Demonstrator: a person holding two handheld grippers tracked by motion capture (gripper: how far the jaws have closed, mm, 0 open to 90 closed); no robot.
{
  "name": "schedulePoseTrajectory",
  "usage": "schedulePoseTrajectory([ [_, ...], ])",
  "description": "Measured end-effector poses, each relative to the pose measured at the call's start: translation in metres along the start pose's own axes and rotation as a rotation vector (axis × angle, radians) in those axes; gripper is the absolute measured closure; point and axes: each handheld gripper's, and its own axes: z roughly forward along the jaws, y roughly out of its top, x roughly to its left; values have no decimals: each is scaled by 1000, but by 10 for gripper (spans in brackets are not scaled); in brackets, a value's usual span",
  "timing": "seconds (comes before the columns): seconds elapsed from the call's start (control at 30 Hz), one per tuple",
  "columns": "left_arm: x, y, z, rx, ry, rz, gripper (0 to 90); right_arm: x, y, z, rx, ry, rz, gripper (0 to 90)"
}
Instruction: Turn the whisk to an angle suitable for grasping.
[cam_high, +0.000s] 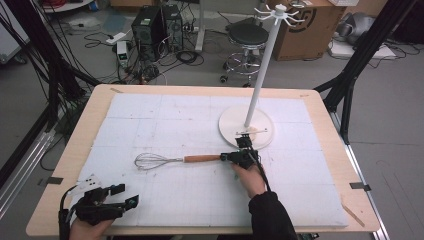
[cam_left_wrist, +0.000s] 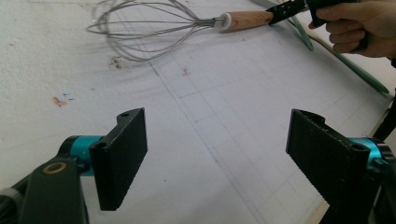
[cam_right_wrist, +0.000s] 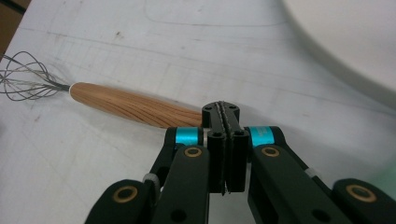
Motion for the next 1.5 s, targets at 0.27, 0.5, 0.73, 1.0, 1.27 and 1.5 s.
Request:
schedulePoseTrajectory([
  [0.27,0,0,0,1,-1,7,212,34,7,29,23,38,-24,896],
  [0.5,3,-1,-2,2,-3,12,212,47,7,35,19,51,-45,895],
  [0.73,5,-1,-2,-5,-5,5,212,37,-10,-18,-76,74,-91,412],
  [1.0,1,5,8,8,-20,27,212,26,-49,-74,-175,46,-169,209],
  [1.27,2,10,14,5,-24,20,212,1,-77,-102,-217,27,-144,209],
  [1.5,-4,24,24,11,-53,37,233,-21,-95,-123,-237,19,-109,211],
])
